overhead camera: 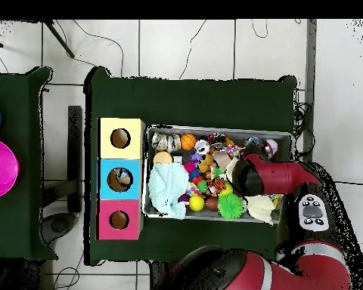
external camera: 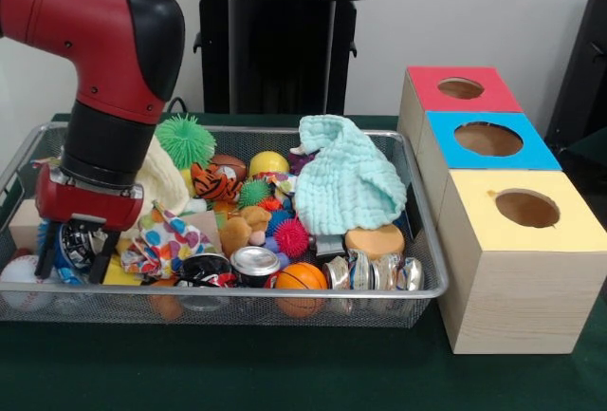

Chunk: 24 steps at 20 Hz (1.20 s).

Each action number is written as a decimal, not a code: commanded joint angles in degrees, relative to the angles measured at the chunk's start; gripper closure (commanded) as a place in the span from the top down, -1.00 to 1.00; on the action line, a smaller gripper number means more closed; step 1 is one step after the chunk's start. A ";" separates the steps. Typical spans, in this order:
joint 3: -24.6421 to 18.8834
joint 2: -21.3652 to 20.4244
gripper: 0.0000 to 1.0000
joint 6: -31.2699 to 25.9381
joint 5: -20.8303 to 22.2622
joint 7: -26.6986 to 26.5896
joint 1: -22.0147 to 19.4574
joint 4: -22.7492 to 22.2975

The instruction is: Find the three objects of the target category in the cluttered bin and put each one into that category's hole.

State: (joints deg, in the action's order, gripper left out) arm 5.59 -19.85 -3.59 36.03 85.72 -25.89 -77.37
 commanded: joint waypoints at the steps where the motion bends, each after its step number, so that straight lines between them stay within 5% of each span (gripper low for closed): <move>1: -5.65 7.46 1.00 5.78 -0.67 9.15 -3.15 -0.84; 8: -6.56 7.40 1.00 4.55 -1.06 8.56 -3.76 -0.83; 9: -7.67 7.32 -1.00 4.78 -0.96 8.25 -4.65 -1.26; 24: -6.12 8.32 -1.00 9.18 -1.48 9.68 -4.10 -0.70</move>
State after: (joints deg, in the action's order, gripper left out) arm 4.95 -20.01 0.37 35.74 85.72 -27.50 -78.93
